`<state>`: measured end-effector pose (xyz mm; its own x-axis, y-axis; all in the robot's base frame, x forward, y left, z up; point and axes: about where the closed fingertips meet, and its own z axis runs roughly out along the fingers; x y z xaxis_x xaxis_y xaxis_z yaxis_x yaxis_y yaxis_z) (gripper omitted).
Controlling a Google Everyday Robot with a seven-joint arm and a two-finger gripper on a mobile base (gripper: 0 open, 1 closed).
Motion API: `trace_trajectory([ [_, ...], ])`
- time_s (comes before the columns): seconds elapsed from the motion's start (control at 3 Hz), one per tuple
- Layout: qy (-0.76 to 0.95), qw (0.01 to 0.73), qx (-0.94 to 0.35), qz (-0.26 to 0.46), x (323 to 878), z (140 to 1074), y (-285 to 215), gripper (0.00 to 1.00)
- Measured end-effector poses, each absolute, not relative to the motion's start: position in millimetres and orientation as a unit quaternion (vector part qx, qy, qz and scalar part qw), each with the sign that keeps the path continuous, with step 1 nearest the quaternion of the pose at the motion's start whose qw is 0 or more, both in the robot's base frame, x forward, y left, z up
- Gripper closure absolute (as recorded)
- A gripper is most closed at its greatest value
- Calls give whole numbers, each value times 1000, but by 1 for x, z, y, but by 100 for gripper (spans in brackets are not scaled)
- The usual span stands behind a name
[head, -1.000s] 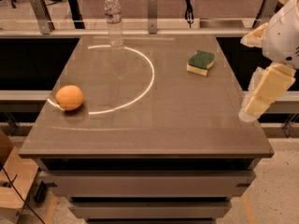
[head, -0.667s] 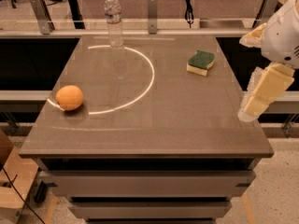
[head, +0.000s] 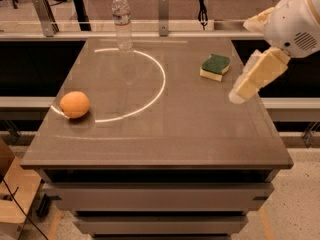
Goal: Knock water bottle over
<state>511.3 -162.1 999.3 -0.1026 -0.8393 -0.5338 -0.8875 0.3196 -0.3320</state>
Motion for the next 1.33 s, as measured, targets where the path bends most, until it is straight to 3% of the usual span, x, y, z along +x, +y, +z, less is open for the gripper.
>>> trace_trajectory([
  [0.67,701,426,-560,117,586,1008,-106,0],
  [1.0,692,448,-549,140,624,1003,-83,0],
  [1.33,691,449,-549,141,627,1002,-81,0],
])
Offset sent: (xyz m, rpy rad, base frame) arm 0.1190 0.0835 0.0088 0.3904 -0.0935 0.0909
